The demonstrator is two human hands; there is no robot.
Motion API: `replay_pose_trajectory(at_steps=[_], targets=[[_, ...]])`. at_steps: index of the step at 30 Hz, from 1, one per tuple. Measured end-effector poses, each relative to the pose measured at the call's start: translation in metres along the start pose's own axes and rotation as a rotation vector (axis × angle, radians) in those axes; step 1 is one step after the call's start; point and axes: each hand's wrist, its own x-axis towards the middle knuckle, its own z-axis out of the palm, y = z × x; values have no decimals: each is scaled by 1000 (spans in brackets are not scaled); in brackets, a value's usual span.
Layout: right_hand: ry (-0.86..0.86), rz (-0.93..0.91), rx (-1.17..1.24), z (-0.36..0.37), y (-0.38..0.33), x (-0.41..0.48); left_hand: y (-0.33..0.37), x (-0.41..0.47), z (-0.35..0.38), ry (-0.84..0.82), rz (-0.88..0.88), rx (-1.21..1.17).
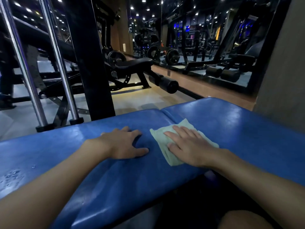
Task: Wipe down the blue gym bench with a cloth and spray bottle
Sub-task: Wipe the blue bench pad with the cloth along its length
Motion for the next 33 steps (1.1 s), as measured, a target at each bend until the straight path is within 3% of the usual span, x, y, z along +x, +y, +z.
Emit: replay_pose_trajectory(at_steps=[9, 16, 22, 33], targets=[[-38, -6, 55, -6, -10, 133, 0, 1, 0, 10, 13, 76], [-74, 3, 95, -13, -17, 184, -2, -8, 11, 124, 11, 52], [-69, -1, 35, -5, -13, 128, -7, -22, 10, 160, 31, -62], [-91, -24, -93, -6, -20, -33, -10, -37, 11, 171, 35, 37]])
